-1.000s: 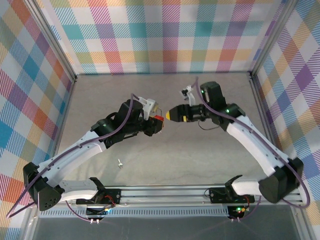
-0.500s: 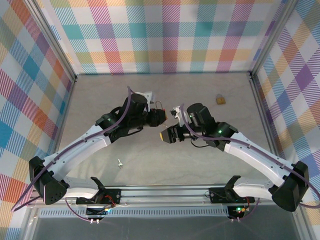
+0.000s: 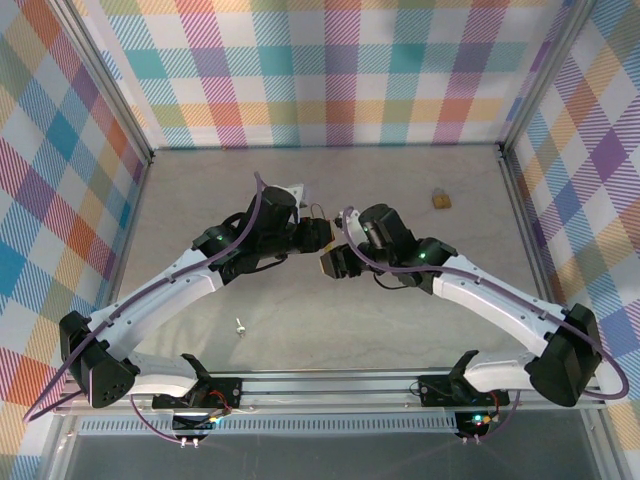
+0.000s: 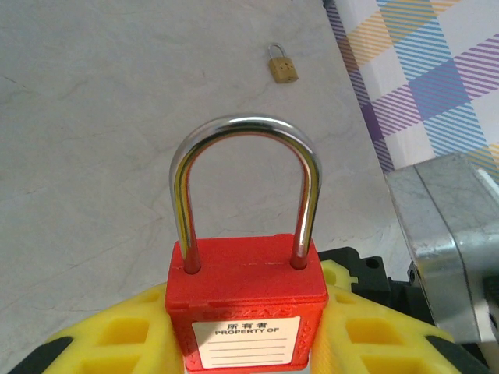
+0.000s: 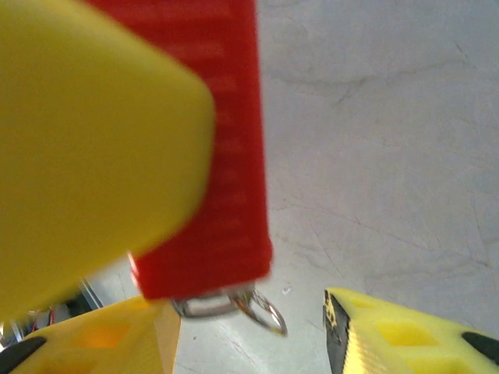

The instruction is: Unlock with the key

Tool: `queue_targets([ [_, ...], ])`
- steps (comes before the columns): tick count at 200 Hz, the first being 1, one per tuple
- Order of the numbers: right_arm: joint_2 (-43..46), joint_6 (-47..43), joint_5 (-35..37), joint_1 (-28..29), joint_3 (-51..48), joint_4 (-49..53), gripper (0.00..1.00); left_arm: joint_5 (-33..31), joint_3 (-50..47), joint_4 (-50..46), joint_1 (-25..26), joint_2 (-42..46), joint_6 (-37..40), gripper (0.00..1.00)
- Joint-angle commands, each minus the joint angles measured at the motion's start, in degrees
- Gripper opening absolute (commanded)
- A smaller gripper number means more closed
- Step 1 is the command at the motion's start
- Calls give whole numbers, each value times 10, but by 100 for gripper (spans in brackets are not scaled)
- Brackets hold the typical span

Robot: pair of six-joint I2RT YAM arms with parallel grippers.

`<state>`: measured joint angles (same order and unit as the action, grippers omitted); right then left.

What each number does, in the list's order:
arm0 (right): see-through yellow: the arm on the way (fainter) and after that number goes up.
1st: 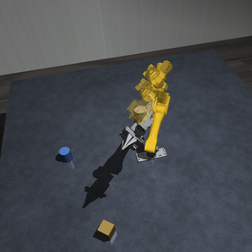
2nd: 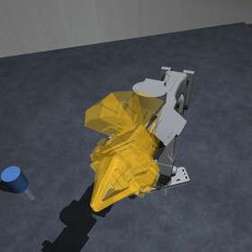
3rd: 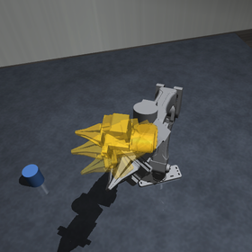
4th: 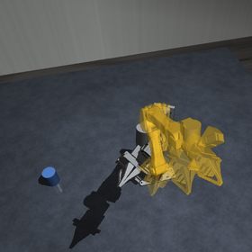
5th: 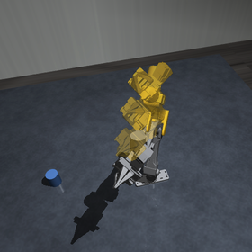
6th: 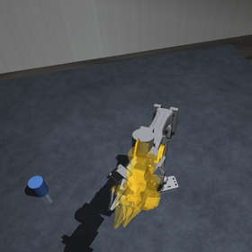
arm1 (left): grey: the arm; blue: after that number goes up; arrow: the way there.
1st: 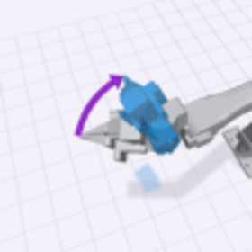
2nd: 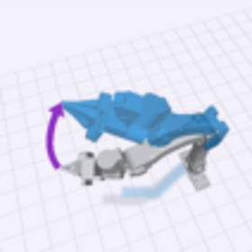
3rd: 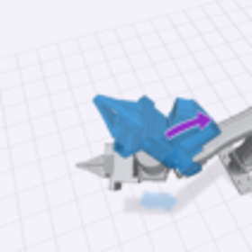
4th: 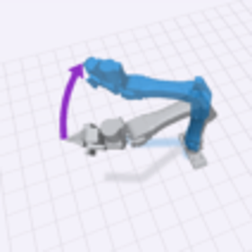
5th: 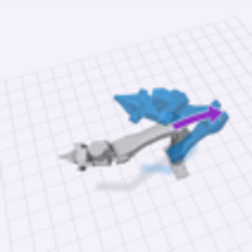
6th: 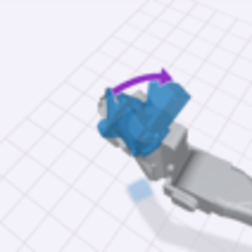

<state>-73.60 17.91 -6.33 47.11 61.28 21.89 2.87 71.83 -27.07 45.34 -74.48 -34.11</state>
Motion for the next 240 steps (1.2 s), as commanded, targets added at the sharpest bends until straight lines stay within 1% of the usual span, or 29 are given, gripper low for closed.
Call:
queue_targets([
  [1, -16, -3, 12, 5, 31, -11, 49, 19, 0, 14, 7, 2, -14, 0],
  [29, -16, 2, 46, 1, 33, 6, 48, 27, -7, 18, 7, 2, -17, 0],
  [44, -2, 3, 38, -9, 28, 9, 51, 24, -8, 15, 6, 5, -9, 0],
  [56, 16, 0, 19, -20, 24, 14, 58, 15, -10, 10, 7, 12, 6, 0],
  [75, 52, -10, -30, -42, 20, 44, 69, -3, -7, -2, 7, 20, 36, 0],
  [88, 81, -4, -60, -65, 17, 61, 72, -10, -9, -3, 7, 26, 70, 0],
  [100, 108, 18, -100, -103, 12, 61, 73, -21, -18, 8, 12, 32, 98, 0],
  [121, 123, 76, -188, -190, 15, 45, 74, -42, -17, 11, 34, 30, 158, 0],
  [130, 115, 100, -227, -215, 21, 33, 74, -43, -20, 21, 46, 31, 185, 0],
  [138, 103, 117, -256, -226, 32, 22, 74, -49, -20, 26, 59, 29, 206, 0],
  [159, 75, 148, -304, -227, 54, -10, 73, -57, -16, 25, 76, 21, 237, 0],
  [177, 68, 158, -310, -228, 57, -25, 70, -55, -17, 26, 84, 17, 246, 0],
  [204, 62, 169, -341, -227, 44, -44, 62, -41, -17, 31, 91, 10, 248, 0],
  [240, 68, 177, -356, -224, 17, -64, 58, -30, -8, 32, 96, -9, 249, 0],
])
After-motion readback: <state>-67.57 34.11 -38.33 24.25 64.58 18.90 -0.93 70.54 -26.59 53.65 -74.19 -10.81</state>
